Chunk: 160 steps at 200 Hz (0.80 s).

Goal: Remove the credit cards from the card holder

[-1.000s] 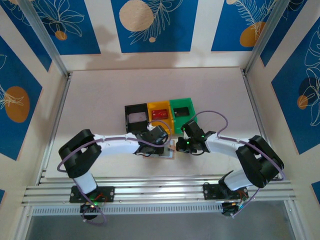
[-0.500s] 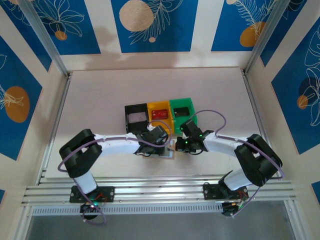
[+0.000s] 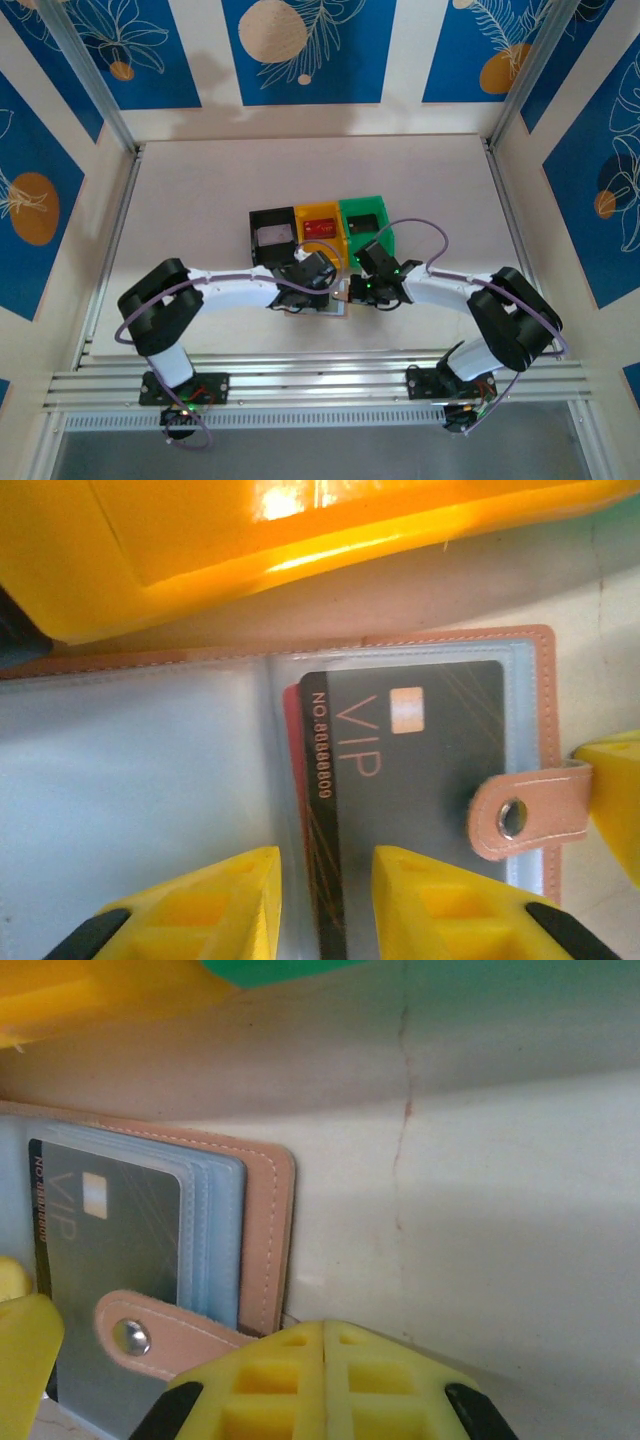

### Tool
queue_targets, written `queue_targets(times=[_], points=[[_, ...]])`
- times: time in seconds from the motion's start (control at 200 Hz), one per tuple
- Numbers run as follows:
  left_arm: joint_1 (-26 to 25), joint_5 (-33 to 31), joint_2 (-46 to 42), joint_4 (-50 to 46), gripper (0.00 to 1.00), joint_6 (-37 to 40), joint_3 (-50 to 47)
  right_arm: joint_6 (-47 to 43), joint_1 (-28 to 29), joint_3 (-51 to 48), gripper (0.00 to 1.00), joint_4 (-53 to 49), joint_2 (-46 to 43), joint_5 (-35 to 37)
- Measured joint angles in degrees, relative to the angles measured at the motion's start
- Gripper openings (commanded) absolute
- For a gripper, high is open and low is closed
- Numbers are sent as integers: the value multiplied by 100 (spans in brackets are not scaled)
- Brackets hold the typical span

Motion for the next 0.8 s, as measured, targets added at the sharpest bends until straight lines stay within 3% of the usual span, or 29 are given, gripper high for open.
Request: queue_targets(times=[0.365,0.8], points=[[2,46,-219,195,30,-105,-273,0,160,-157,4,752,85,-177],[2,-17,-358,203,30,-105,-369,-2,210,-149,4,673,61,-195]])
